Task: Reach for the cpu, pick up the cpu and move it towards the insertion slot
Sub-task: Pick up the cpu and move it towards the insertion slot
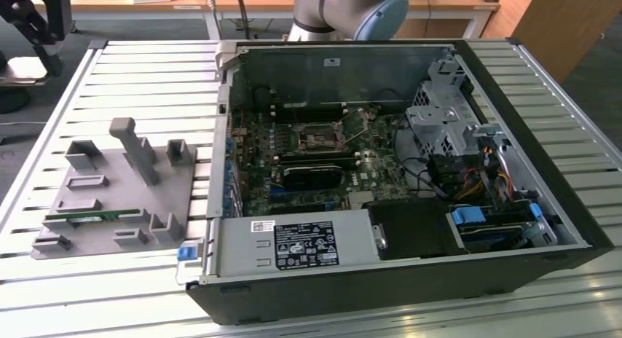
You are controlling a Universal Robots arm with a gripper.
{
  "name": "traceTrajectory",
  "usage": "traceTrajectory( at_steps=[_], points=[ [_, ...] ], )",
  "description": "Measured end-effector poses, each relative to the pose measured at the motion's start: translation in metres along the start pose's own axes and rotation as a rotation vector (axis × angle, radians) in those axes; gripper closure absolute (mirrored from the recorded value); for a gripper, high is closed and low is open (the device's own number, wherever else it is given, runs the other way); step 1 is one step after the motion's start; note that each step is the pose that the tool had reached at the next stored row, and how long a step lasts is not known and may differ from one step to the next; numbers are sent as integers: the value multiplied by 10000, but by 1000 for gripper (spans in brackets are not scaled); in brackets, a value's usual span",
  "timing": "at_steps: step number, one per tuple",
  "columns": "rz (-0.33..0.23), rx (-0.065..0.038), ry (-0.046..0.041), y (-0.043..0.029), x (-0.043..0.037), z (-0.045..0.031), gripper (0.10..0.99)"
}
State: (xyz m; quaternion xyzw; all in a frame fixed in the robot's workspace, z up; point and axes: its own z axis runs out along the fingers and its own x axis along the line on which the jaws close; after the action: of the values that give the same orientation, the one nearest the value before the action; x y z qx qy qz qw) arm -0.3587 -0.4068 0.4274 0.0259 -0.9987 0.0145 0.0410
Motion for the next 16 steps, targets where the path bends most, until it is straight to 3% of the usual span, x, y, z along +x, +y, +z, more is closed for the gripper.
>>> traceTrajectory(
  at_steps=[16],
  points=[
    [-12,-13,388,-17,-325,-27,545]
  ],
)
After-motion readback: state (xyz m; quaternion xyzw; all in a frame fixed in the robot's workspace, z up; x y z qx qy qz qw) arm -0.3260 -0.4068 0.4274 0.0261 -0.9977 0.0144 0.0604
